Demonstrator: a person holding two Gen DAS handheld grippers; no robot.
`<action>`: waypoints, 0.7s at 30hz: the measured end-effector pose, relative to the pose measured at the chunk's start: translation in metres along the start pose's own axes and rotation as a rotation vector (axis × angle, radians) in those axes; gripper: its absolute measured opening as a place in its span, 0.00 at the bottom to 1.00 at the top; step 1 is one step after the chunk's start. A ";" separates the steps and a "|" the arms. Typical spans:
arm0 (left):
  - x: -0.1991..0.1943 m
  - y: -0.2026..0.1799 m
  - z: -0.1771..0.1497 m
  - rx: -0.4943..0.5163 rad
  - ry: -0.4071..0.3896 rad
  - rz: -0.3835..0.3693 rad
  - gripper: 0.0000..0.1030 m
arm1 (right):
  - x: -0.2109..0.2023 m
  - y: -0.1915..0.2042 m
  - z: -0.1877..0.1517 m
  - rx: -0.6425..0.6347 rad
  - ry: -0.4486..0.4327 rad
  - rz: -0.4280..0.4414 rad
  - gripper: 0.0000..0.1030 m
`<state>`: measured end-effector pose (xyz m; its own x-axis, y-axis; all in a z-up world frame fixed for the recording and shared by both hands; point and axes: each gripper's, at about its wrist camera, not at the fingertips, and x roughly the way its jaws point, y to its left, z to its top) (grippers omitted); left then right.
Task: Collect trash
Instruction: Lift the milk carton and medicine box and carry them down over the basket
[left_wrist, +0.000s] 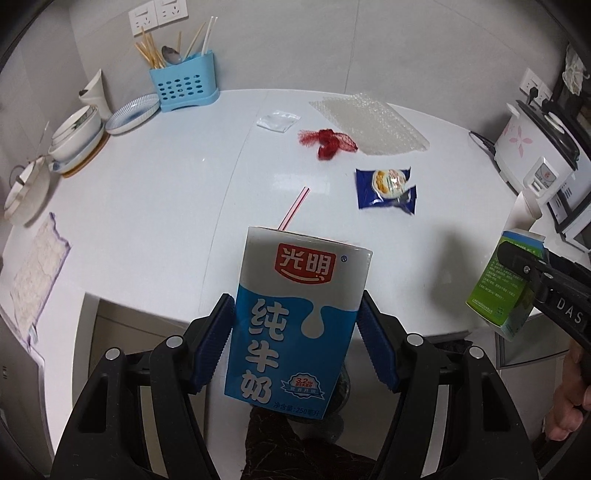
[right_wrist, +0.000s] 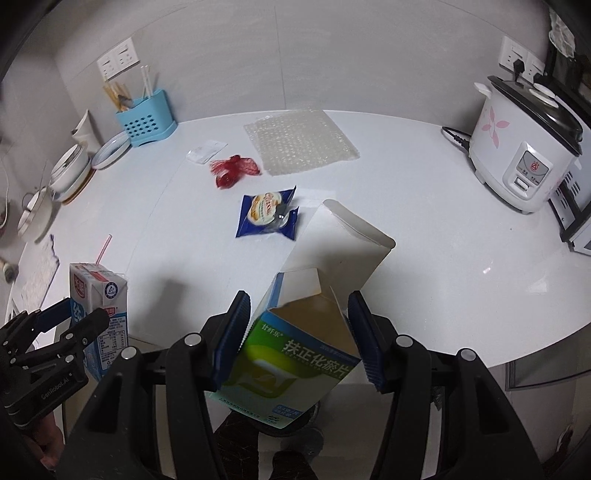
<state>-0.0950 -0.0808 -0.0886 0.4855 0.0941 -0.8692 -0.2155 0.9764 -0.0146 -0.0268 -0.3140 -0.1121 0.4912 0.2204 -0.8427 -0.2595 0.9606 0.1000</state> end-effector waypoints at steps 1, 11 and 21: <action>-0.001 0.000 -0.004 -0.001 0.000 -0.001 0.63 | -0.002 0.003 -0.005 -0.007 -0.003 0.003 0.51; 0.006 0.021 -0.046 -0.001 -0.006 -0.011 0.63 | -0.001 0.028 -0.054 -0.015 -0.011 0.003 0.51; 0.057 0.036 -0.088 0.039 0.040 -0.045 0.63 | 0.049 0.034 -0.118 0.016 0.085 -0.045 0.51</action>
<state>-0.1500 -0.0574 -0.1822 0.4594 0.0429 -0.8872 -0.1607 0.9864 -0.0355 -0.1099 -0.2911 -0.2122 0.4299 0.1628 -0.8881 -0.2256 0.9718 0.0690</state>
